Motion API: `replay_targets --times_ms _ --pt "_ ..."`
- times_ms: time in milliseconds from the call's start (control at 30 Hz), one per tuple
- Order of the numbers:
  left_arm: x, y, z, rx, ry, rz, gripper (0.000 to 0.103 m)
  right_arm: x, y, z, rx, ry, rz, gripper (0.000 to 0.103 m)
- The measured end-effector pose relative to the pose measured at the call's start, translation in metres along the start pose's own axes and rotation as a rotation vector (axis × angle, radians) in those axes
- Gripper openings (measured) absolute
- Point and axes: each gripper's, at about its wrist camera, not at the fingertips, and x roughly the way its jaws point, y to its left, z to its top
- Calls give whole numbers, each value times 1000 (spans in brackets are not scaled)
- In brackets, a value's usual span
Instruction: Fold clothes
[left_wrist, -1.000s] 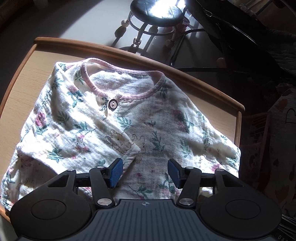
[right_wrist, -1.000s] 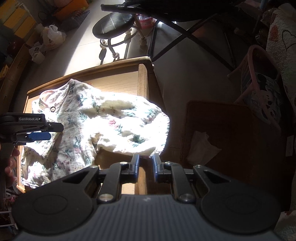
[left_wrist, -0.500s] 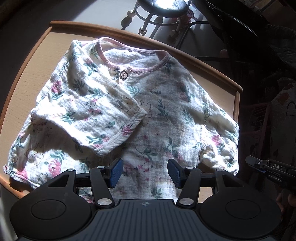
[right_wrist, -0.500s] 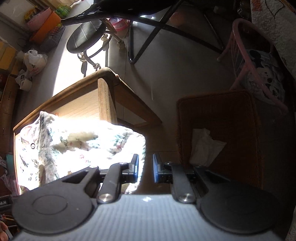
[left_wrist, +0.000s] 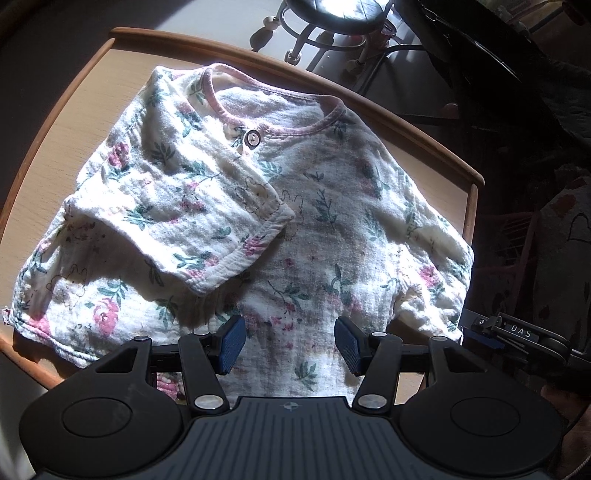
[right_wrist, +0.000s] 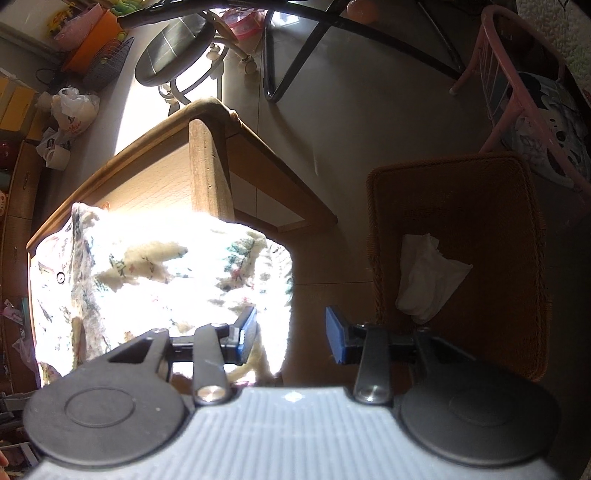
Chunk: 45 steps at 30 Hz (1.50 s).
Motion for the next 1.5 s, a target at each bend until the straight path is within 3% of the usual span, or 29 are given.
replay_targets --times_ms 433,833,933,1067,1300,1500 --pt "4 2 2 1 12 15 56 -11 -28 -7 125 3 165 41" --pt "5 -7 3 22 9 13 56 -8 -27 -9 121 31 236 40" --pt "5 -9 3 25 10 13 56 -8 -23 -8 103 28 236 36" --pt "5 -8 2 21 10 16 56 -10 -14 -8 56 18 242 21" --pt "6 -4 2 13 15 19 56 -15 3 -5 -36 -13 180 6" --pt "2 1 4 4 13 19 56 -29 21 -8 -128 -45 102 5"
